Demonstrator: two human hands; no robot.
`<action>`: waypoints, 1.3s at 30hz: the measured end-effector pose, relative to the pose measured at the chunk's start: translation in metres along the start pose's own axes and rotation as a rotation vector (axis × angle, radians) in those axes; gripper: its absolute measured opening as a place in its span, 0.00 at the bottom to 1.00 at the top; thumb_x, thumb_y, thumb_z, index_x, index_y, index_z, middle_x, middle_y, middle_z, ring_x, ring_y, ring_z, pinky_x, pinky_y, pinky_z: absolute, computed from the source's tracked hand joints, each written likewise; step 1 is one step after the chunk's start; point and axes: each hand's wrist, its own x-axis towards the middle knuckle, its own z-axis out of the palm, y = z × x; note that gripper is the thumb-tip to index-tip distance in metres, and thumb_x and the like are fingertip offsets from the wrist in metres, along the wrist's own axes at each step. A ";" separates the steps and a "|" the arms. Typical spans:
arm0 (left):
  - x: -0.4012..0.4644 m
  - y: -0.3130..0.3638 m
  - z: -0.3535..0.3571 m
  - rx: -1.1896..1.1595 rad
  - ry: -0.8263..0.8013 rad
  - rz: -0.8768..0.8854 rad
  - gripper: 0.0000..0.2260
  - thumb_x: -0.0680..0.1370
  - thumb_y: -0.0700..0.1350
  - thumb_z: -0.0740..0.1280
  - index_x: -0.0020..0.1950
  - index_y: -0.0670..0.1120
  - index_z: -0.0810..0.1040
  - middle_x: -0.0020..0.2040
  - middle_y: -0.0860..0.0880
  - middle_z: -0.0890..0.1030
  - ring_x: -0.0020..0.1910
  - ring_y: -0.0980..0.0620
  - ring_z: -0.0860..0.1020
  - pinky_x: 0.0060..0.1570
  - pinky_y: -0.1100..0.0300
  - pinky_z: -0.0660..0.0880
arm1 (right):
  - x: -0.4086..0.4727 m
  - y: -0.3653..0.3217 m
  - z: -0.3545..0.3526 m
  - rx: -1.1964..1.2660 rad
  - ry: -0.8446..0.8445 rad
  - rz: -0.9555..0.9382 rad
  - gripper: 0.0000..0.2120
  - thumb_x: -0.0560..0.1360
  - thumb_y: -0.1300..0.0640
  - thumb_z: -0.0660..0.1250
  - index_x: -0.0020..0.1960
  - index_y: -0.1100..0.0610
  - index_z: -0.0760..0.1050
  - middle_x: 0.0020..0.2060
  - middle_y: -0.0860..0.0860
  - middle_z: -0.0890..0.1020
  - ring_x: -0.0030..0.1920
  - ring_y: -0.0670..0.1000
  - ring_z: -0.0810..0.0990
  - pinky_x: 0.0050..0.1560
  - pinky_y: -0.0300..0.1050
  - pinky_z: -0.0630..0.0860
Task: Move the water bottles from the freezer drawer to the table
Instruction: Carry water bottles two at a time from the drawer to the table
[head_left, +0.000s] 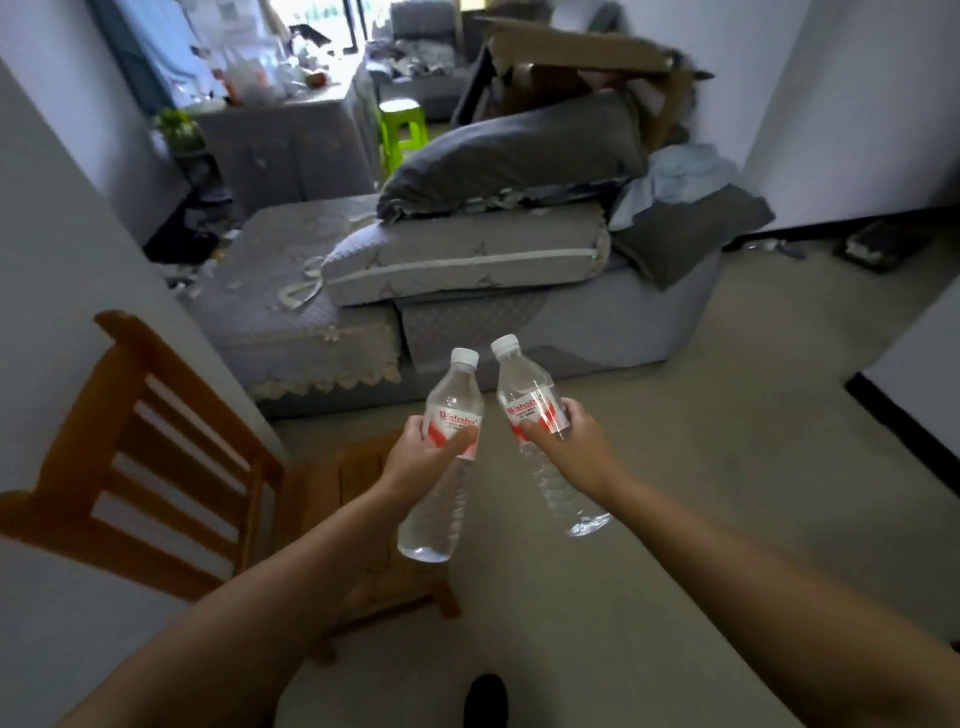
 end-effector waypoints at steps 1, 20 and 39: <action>0.024 0.011 0.004 0.011 -0.033 0.006 0.22 0.72 0.57 0.71 0.60 0.48 0.69 0.50 0.49 0.79 0.48 0.51 0.80 0.48 0.53 0.80 | 0.013 -0.001 -0.008 0.004 0.056 0.016 0.21 0.71 0.43 0.72 0.58 0.51 0.70 0.51 0.49 0.81 0.47 0.45 0.81 0.41 0.38 0.76; 0.245 0.165 0.252 0.345 -0.496 0.255 0.34 0.62 0.73 0.68 0.56 0.48 0.76 0.47 0.52 0.83 0.43 0.53 0.83 0.42 0.56 0.80 | 0.137 0.074 -0.215 0.107 0.563 0.220 0.06 0.74 0.49 0.70 0.44 0.47 0.74 0.40 0.42 0.80 0.40 0.41 0.78 0.43 0.39 0.72; 0.288 0.318 0.582 0.403 -0.947 0.441 0.19 0.71 0.62 0.69 0.54 0.49 0.79 0.46 0.51 0.84 0.43 0.53 0.83 0.40 0.61 0.75 | 0.140 0.175 -0.474 0.086 1.025 0.454 0.13 0.72 0.41 0.69 0.49 0.46 0.69 0.42 0.43 0.79 0.42 0.46 0.81 0.41 0.39 0.74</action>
